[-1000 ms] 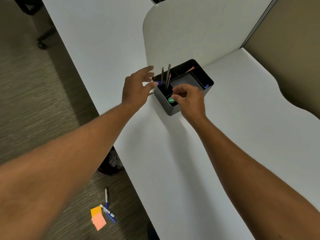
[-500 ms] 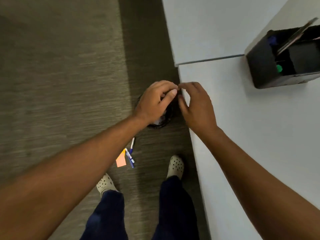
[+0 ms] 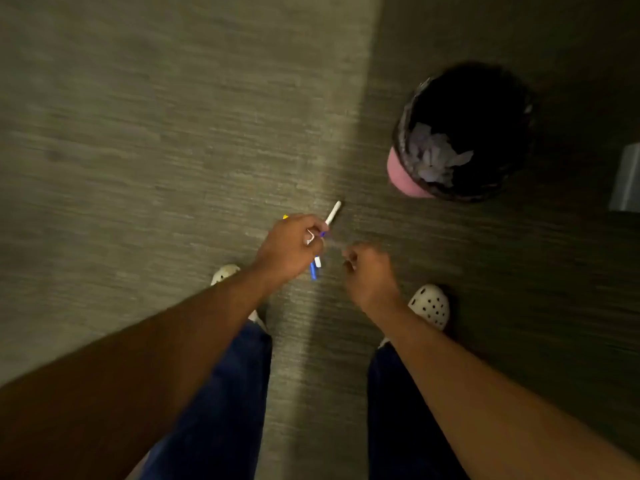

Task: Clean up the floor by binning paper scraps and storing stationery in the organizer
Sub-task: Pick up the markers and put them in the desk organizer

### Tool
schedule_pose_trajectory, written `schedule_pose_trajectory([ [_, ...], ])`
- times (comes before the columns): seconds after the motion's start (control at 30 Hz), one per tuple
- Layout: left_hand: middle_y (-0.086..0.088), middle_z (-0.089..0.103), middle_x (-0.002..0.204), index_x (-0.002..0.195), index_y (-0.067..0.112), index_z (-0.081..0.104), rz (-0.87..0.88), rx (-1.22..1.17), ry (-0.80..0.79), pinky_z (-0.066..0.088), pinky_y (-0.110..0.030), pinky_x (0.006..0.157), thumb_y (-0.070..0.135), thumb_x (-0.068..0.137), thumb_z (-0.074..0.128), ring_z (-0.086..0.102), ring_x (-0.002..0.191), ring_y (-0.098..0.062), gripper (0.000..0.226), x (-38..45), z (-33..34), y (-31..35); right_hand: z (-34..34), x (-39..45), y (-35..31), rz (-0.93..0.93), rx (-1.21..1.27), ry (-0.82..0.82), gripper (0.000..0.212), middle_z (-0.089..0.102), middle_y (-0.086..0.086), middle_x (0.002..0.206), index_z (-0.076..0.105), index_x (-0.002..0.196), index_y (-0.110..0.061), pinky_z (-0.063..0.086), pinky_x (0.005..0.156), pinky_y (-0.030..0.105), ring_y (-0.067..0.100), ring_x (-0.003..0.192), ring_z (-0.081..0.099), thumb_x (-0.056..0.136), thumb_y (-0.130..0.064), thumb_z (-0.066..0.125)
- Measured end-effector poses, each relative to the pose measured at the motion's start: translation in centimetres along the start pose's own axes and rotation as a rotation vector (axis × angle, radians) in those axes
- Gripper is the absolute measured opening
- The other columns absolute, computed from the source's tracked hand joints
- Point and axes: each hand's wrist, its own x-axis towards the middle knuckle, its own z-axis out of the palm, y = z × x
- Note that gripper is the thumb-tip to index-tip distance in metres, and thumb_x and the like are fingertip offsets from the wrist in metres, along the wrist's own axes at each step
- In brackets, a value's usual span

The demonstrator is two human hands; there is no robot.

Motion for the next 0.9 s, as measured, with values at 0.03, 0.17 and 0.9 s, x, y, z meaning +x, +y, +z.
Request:
schedule_pose_trajectory([
  [0.03, -0.004, 0.076, 0.106, 0.107, 0.016, 0.076, -0.064, -0.038, -0.011, 0.054, -0.024, 0.086, 0.007, 0.087, 0.070, 0.068, 0.089, -0.013, 0.022, 0.9, 1.2, -2.4, 2.4, 1.7, 1.3, 0.043, 0.012, -0.014, 0.016, 0.077, 0.014, 0.103, 0.076, 0.099, -0.008, 0.057, 0.089, 0.038, 0.033, 0.100, 0.071, 0.094, -0.010, 0.061],
  [0.17, -0.012, 0.071, 0.100, 0.109, 0.008, 0.074, -0.306, -0.317, 0.060, 0.054, -0.030, 0.076, 0.003, 0.093, 0.065, 0.065, 0.084, -0.018, 0.019, 4.5, 5.9, -9.9, 11.3, 8.2, 6.5, 0.161, 0.004, -0.105, 0.020, 0.075, 0.011, 0.121, 0.077, 0.106, -0.016, 0.051, 0.103, 0.030, 0.029, 0.118, 0.068, 0.096, -0.018, 0.061],
  [0.9, -0.008, 0.063, 0.109, 0.115, 0.016, 0.059, -0.553, -0.699, 0.145, 0.055, -0.046, 0.089, 0.019, 0.104, 0.059, 0.063, 0.097, -0.025, 0.011, 10.5, 10.5, -19.7, 23.7, 14.9, 8.4, -0.061, 0.213, -0.179, 0.021, 0.072, -0.002, 0.066, 0.067, 0.069, -0.024, 0.049, 0.063, 0.027, 0.008, 0.059, 0.065, 0.081, -0.035, 0.081],
])
